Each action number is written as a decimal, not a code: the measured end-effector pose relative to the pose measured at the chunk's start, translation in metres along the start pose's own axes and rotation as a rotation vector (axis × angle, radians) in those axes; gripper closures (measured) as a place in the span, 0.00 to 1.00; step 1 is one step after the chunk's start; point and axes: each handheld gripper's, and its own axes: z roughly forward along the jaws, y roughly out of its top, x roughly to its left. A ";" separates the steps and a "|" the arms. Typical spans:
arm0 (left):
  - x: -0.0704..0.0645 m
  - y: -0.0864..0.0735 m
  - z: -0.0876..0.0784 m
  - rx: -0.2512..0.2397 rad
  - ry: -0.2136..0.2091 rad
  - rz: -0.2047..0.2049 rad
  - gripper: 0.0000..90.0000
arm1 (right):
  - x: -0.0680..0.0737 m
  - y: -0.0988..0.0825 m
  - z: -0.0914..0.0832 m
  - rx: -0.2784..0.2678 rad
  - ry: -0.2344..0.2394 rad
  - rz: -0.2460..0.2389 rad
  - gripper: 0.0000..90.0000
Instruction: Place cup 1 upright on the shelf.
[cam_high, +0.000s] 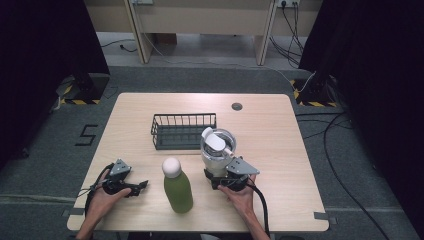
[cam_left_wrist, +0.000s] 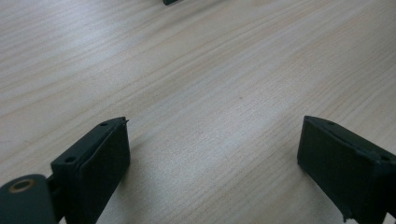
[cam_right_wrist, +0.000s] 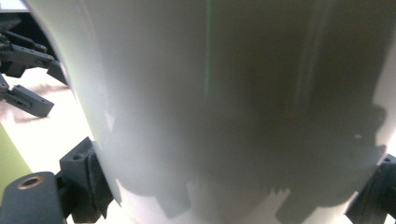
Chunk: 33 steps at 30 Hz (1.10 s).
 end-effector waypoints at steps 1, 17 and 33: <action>0.000 0.000 0.000 -0.001 0.001 0.000 0.10 | 0.000 0.001 0.000 0.003 0.000 -0.004 0.12; 0.000 0.000 0.000 -0.001 0.001 0.000 0.10 | -0.003 0.031 -0.005 -0.007 -0.001 -0.011 0.12; 0.000 0.000 0.000 0.000 0.000 0.002 0.10 | -0.019 0.075 -0.001 -0.021 -0.012 -0.012 0.12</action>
